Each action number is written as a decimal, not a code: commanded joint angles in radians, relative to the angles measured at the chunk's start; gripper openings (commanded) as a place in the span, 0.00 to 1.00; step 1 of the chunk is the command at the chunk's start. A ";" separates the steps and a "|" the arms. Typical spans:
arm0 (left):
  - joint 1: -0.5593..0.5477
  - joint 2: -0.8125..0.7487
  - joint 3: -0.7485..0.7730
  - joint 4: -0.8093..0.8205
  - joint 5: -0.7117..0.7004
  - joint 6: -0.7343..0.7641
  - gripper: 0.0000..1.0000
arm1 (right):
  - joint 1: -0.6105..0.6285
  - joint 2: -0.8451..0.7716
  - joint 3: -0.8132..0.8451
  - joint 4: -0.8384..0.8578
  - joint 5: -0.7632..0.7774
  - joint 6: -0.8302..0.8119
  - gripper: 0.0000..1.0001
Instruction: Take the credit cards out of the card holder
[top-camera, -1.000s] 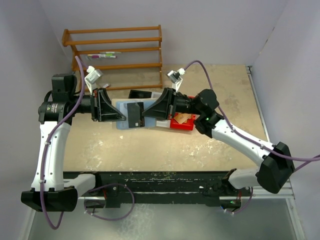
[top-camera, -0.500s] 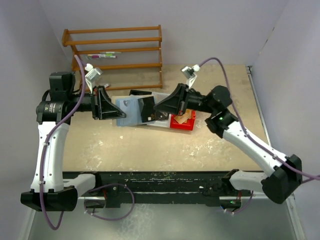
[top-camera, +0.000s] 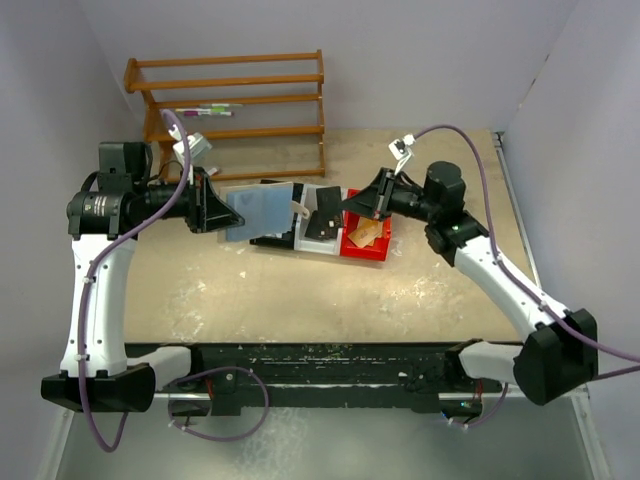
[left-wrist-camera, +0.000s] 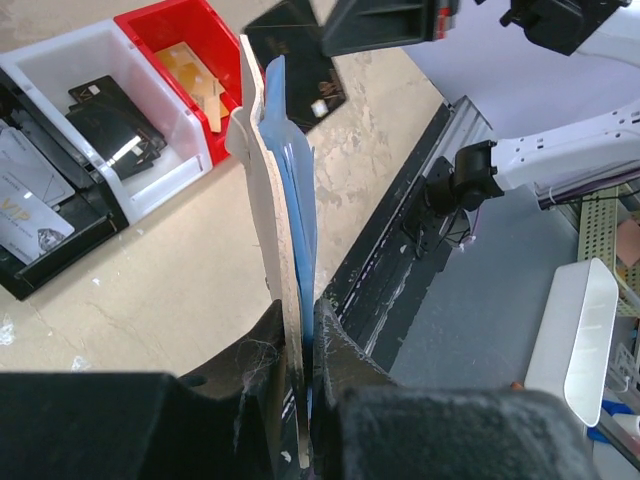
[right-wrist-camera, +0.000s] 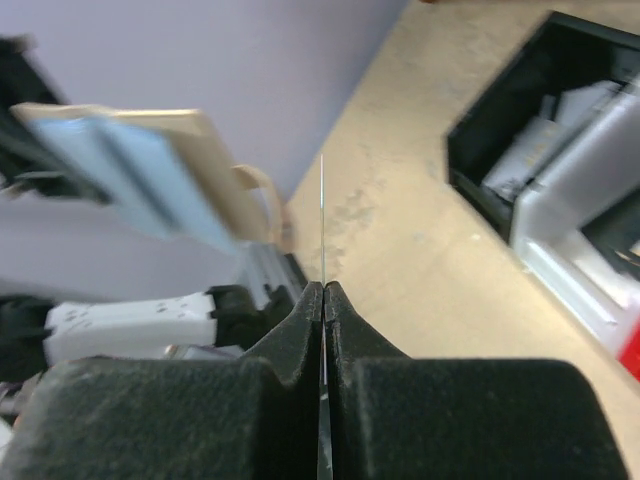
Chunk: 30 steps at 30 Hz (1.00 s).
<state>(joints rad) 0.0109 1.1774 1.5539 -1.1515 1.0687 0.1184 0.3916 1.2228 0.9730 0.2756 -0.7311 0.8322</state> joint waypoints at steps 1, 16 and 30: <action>-0.002 -0.014 0.041 -0.020 0.020 0.054 0.00 | -0.004 0.083 0.022 -0.090 0.150 -0.099 0.00; -0.002 -0.016 0.054 -0.082 0.152 0.081 0.00 | 0.089 0.543 0.245 -0.085 0.574 -0.060 0.00; -0.002 -0.012 0.064 -0.124 0.140 0.120 0.00 | 0.180 0.707 0.344 -0.133 0.749 -0.036 0.00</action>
<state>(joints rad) 0.0109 1.1778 1.5692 -1.2678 1.1740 0.2031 0.5564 1.9194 1.2560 0.1566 -0.0597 0.7933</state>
